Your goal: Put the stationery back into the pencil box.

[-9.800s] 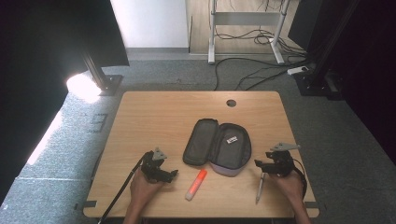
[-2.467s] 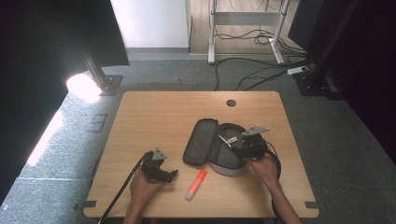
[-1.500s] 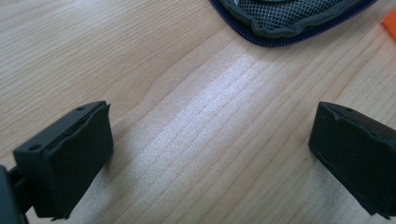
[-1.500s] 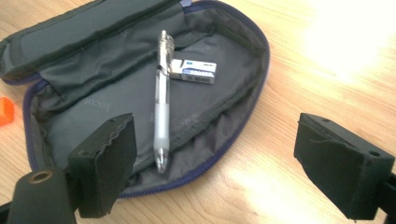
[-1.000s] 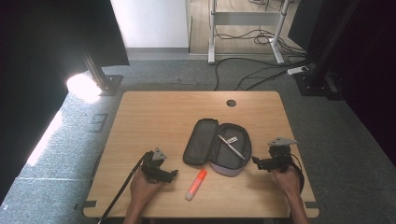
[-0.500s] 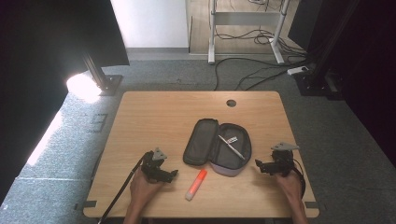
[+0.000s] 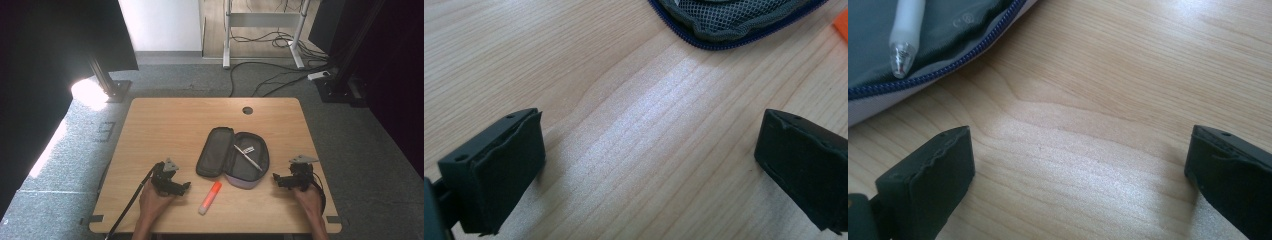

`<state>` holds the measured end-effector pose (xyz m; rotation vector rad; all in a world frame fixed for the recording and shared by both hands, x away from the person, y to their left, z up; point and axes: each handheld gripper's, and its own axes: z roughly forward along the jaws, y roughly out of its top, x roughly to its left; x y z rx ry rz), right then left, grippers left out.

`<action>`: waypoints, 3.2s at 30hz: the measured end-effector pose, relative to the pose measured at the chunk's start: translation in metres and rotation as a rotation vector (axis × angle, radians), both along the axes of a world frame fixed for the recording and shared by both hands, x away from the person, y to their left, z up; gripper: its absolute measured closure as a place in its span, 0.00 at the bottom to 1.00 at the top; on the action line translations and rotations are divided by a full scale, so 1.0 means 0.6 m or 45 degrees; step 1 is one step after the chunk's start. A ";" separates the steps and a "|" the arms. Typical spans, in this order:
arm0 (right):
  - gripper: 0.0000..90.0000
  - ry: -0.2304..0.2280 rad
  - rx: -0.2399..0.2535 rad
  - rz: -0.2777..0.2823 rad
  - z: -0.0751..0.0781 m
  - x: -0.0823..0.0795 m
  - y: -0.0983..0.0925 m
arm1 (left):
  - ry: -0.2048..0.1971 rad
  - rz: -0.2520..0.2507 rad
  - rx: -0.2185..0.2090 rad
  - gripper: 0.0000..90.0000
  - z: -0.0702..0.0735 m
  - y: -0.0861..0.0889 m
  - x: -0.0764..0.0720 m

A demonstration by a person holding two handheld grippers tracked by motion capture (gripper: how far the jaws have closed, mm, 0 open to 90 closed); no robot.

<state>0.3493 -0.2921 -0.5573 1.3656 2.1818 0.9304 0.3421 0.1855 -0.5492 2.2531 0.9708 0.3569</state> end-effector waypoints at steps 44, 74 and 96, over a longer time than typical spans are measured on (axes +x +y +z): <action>0.00 -0.001 -0.002 0.011 0.000 0.001 0.001 | -0.014 -0.246 -0.080 0.28 0.052 -0.087 -0.066; 0.00 -0.001 -0.002 0.010 0.000 0.001 0.001 | 0.023 -0.354 -0.063 0.58 0.018 -0.136 -0.090; 0.00 -0.001 -0.002 0.010 0.000 0.001 0.001 | 0.020 -0.391 0.006 0.74 0.021 -0.132 -0.094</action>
